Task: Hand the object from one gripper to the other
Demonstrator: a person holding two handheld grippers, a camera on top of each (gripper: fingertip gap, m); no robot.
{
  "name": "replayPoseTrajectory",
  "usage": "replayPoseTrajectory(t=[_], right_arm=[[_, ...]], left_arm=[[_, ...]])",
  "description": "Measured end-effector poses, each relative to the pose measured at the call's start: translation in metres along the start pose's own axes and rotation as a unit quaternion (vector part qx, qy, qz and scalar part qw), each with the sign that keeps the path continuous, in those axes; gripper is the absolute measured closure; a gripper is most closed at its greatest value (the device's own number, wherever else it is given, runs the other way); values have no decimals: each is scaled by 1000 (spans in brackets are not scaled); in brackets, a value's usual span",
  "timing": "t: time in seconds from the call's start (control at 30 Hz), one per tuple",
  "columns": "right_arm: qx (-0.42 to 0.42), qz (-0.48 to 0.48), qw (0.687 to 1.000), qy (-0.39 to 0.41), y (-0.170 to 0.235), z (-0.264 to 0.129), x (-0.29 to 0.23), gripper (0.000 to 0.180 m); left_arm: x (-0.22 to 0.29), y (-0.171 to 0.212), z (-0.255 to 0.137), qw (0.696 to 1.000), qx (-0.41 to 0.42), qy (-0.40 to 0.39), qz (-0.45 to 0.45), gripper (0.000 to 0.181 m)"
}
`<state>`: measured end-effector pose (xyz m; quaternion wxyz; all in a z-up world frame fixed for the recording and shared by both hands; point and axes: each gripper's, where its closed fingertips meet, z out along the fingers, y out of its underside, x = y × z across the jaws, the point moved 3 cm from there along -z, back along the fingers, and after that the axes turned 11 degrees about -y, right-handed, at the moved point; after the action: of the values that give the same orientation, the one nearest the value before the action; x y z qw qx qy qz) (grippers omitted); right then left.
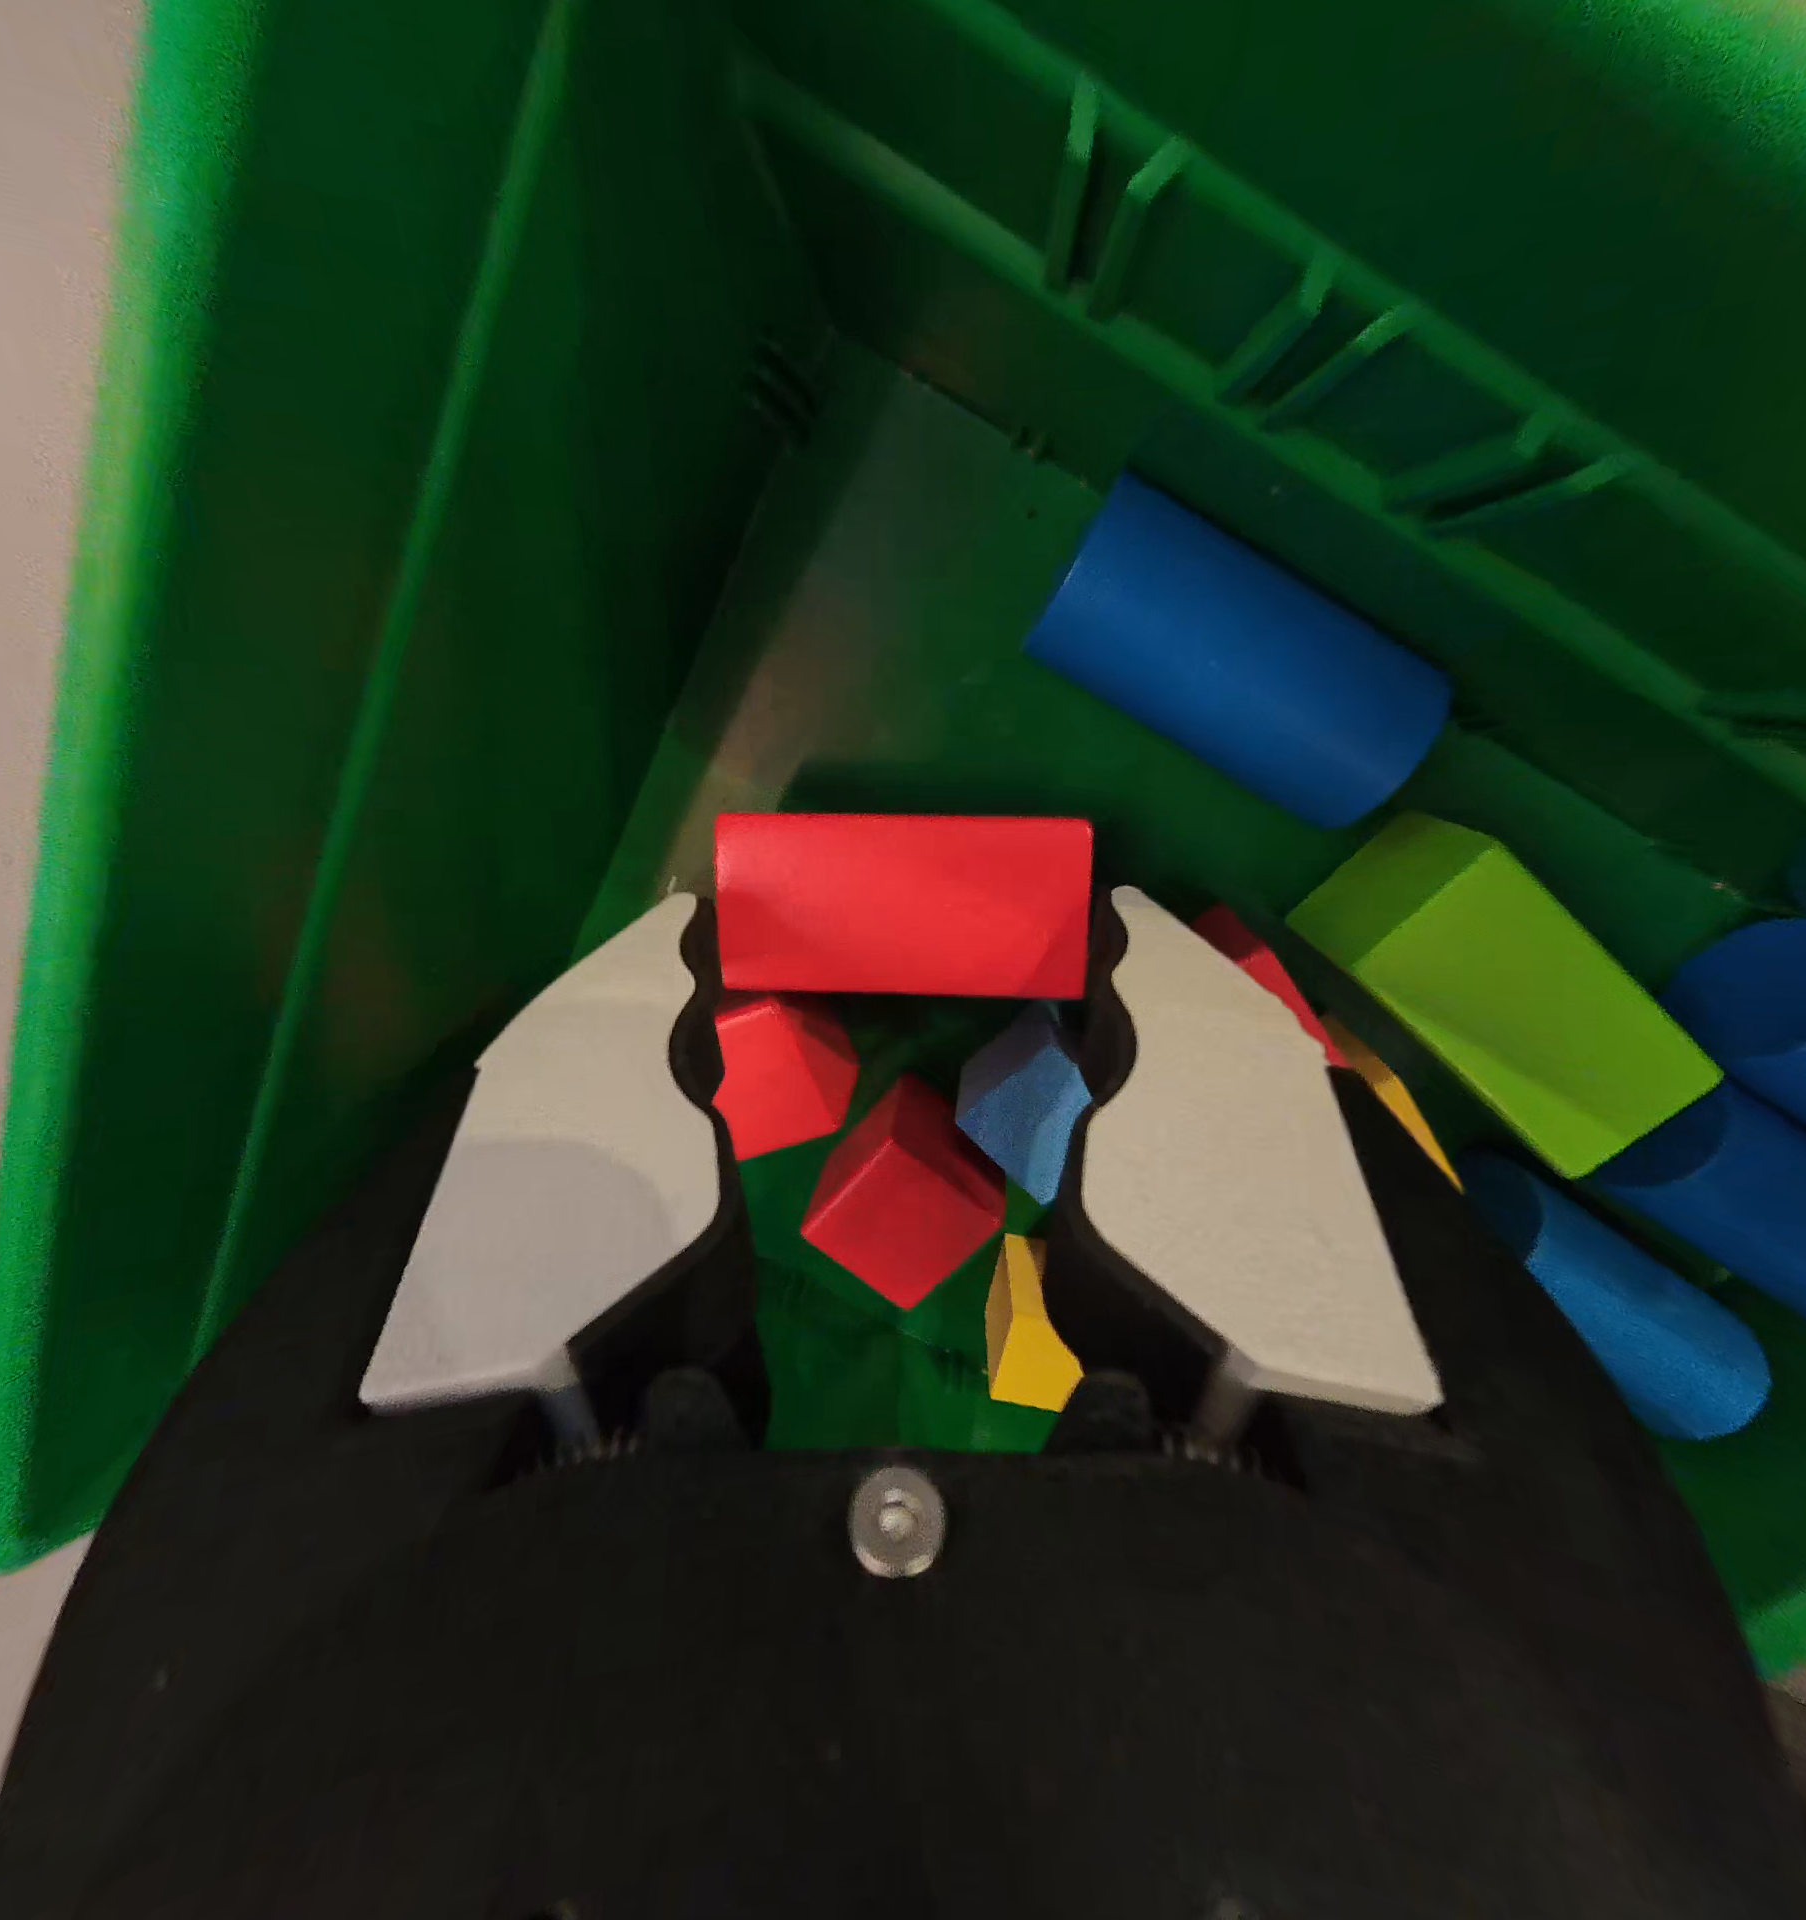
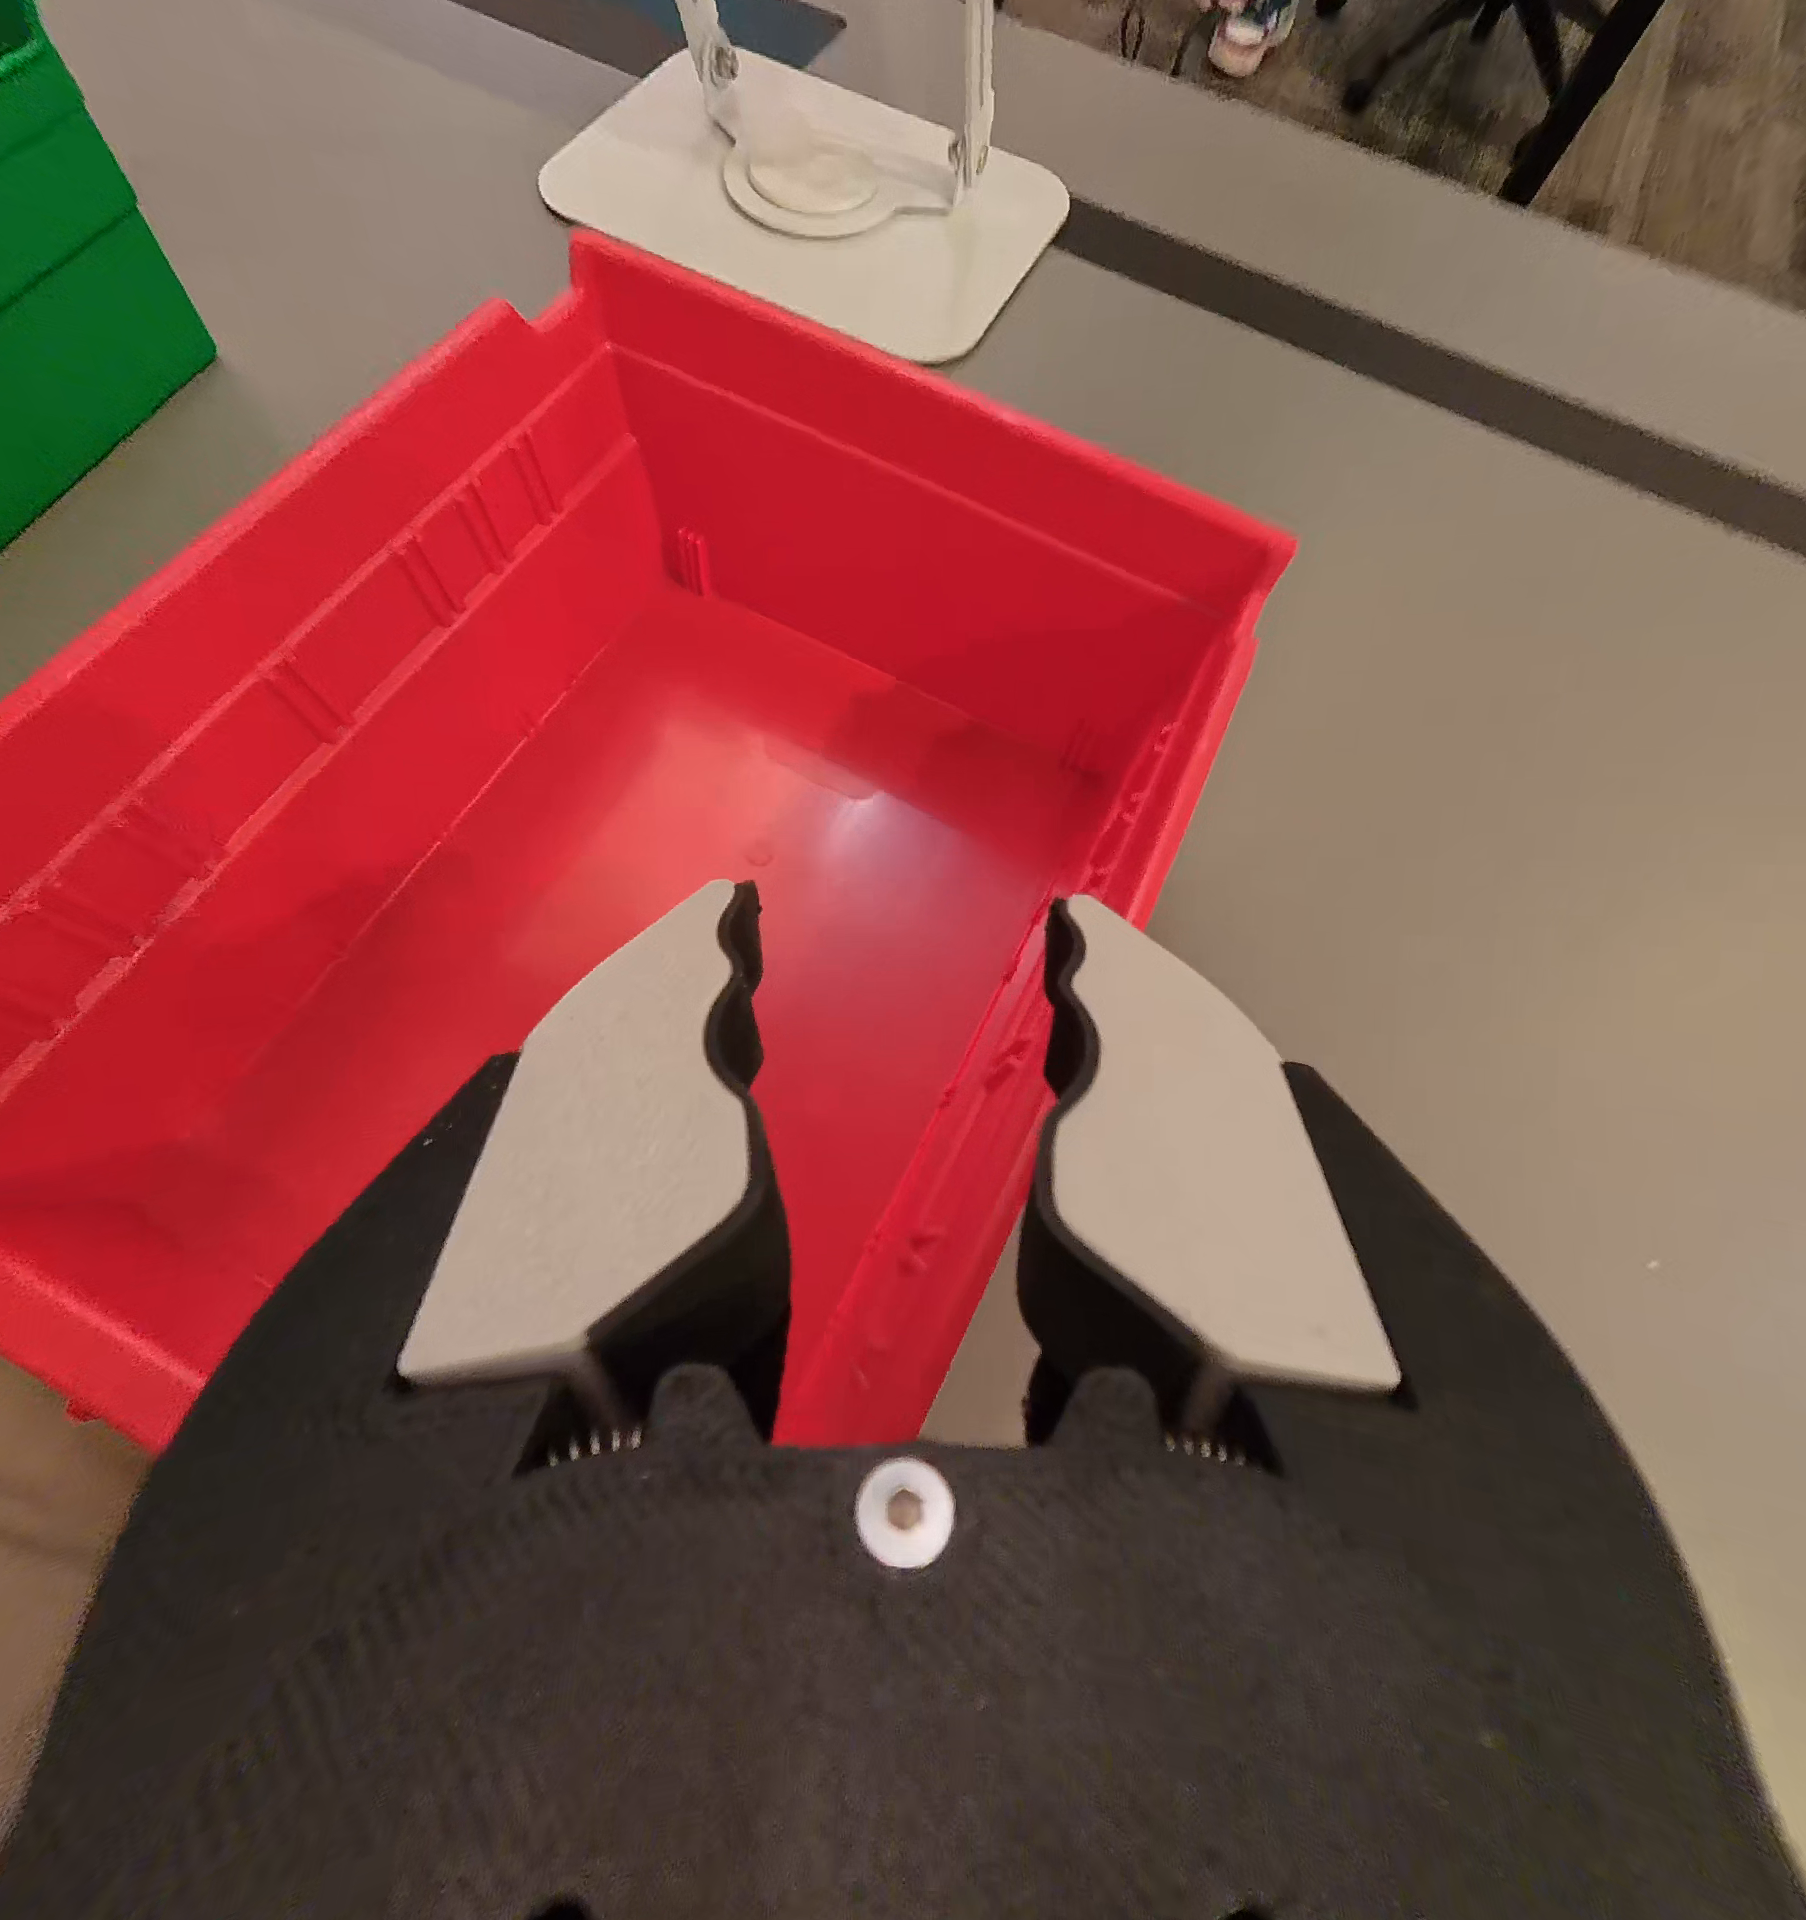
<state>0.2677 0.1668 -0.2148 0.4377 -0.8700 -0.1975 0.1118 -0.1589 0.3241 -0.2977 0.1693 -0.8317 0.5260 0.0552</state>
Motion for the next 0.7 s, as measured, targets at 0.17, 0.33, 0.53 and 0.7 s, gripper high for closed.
replayPoseTrajectory(t=[0.17,0.33,0.53,0.7], right_arm=[[25,-82,996,-34,-33,-10,-29,117],[68,-125,974,-178,-78,-5,-96,106],[121,-142,919,-347,-126,5,-168,92],[127,-183,886,-407,-139,14,-213,86]], left_arm=[[-1,-15,-40,994,104,-3,-34,113],[20,-38,-99,967,254,25,-21,113],[65,-65,-179,907,413,85,-3,113],[107,-76,-220,871,476,116,33,113]])
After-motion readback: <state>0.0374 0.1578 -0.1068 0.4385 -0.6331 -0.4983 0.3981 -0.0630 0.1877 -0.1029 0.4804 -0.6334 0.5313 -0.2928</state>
